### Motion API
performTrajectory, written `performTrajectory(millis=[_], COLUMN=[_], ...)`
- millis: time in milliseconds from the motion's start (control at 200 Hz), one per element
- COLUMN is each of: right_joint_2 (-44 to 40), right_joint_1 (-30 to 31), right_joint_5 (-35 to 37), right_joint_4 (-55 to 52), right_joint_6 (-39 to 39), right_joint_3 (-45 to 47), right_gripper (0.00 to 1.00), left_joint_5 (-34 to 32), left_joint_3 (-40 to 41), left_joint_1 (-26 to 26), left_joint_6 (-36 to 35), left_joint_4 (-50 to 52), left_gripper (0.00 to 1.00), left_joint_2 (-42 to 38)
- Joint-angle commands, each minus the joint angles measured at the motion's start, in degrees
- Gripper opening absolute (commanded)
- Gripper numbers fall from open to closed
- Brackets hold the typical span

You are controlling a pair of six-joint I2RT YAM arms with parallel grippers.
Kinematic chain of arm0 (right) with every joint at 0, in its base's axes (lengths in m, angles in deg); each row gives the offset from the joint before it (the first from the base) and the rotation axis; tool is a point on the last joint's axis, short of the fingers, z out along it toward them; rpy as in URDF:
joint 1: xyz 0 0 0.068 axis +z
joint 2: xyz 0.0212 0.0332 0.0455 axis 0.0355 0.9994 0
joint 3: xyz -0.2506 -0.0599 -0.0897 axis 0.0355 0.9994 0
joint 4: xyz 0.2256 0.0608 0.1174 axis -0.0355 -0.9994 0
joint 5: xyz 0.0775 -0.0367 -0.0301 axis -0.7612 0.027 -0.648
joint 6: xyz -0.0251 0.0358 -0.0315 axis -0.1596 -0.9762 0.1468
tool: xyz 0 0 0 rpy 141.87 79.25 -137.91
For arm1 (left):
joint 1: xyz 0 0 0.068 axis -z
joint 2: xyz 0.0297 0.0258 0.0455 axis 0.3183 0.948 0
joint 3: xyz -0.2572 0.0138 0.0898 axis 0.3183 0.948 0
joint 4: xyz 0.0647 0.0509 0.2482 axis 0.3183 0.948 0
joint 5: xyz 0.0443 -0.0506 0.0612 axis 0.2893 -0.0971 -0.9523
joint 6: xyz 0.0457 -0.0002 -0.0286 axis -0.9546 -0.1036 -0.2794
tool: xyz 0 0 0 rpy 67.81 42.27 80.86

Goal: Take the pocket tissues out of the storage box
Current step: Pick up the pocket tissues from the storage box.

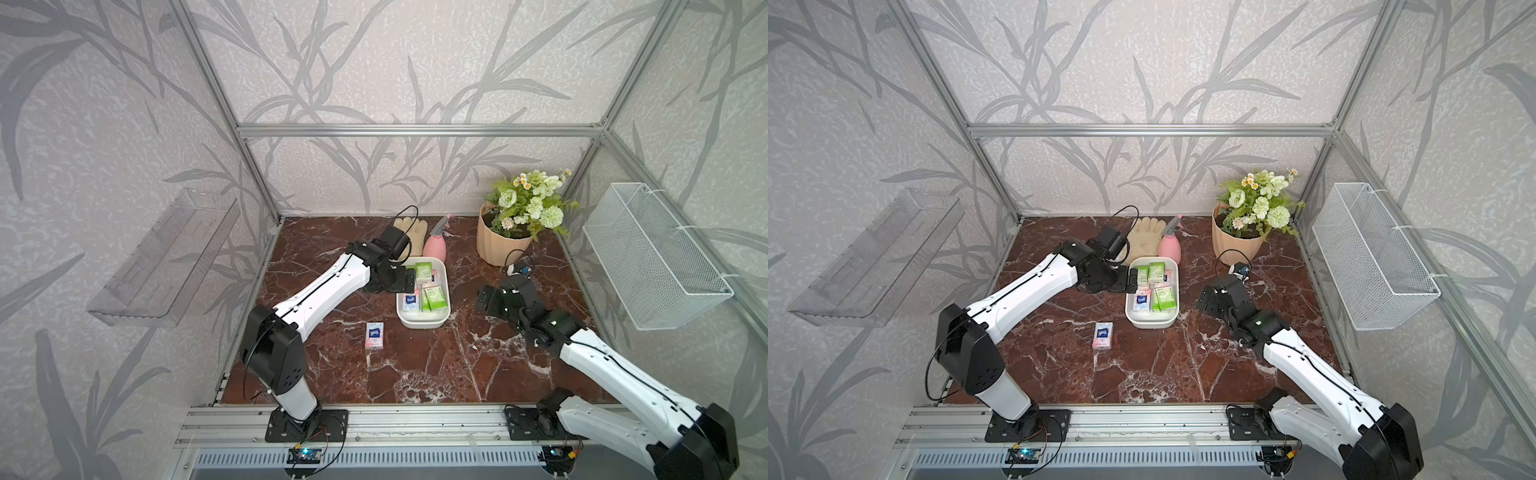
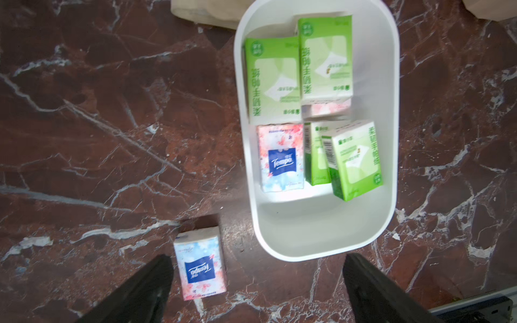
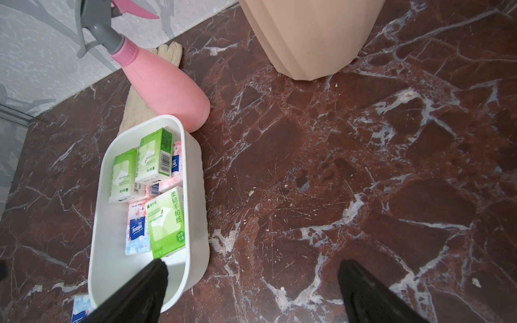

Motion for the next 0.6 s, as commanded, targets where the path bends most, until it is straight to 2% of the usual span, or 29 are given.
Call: performTrajectory(millis=[0, 235, 420, 595], right_joint_2=[-1.11, -3.47, -5.07, -5.70], right_joint_1=[0.29, 0.30, 0.26, 0.29], right_joint_5=[1.07, 2.02, 2.51, 2.60], right_joint_4=[-0.92, -1.30, -2.02, -2.08], right_joint_6=[0.55, 0.55, 0.38, -0.14], right_joint_3=[0.71, 2.04, 2.96, 3.72], right_gripper=[0.99, 0.99, 0.99, 0.99], left_joint_5=[-2.35, -4.32, -7.83, -9.09], left_joint_3=[-4.14, -11.18, -11.80, -11.36], left_joint_1=[2.25, 5.26, 5.53, 5.54], left_joint_6=[0.97, 2.45, 3.35, 3.67], left_joint_4=[1.96, 2.92, 3.02, 2.68], left_gripper=[0.96, 0.83, 0.73, 0.67], left_joint_2=[4.73, 13.52, 16.89, 19.09])
